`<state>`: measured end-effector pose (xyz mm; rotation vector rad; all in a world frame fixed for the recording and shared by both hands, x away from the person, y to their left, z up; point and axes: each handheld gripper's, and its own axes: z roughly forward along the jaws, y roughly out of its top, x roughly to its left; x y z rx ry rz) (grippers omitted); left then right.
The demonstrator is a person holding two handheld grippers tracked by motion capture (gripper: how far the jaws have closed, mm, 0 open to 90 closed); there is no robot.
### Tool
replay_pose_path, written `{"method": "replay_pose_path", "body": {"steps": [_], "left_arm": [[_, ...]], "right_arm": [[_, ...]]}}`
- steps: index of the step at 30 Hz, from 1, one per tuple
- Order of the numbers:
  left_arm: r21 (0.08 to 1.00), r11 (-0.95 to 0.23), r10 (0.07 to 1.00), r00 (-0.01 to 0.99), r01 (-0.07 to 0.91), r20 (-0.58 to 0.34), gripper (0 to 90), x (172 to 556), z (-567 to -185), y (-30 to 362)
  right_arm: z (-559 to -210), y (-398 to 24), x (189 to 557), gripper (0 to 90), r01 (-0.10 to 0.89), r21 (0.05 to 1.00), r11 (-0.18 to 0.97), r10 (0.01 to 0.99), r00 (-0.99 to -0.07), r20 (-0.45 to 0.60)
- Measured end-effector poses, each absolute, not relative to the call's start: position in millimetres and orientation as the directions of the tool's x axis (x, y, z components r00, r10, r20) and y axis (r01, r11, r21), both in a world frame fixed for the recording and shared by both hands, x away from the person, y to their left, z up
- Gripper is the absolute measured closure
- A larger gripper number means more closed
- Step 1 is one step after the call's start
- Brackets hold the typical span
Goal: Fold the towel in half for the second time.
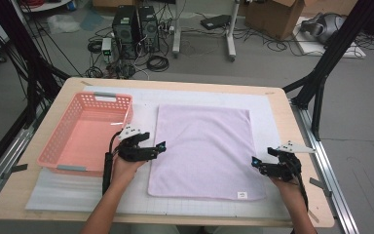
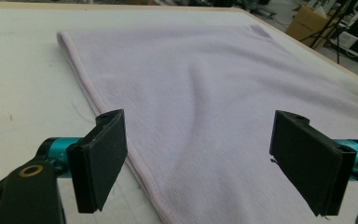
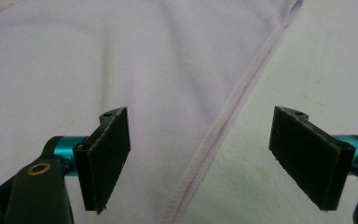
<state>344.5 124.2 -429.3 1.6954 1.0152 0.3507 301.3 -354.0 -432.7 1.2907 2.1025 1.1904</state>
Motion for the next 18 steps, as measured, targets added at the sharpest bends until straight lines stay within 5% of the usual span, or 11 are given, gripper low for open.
{"method": "replay_pose_path", "body": {"steps": [11, 18], "left_arm": [[0.855, -0.064, 0.857, 0.467, 0.514, -0.217, 33.0, 397.8, -428.5, 112.0], [0.829, -0.043, 0.896, 0.388, 0.557, -0.214, 43.1, 426.6, -443.4, 109.9]], "right_arm": [[-424.5, -356.8, 346.1, 22.8, 0.566, 0.810, 0.152, 0.880, -0.451, 0.149], [-424.9, -348.2, 383.1, 37.3, 0.603, 0.784, 0.145, 0.902, -0.406, 0.146]]}}
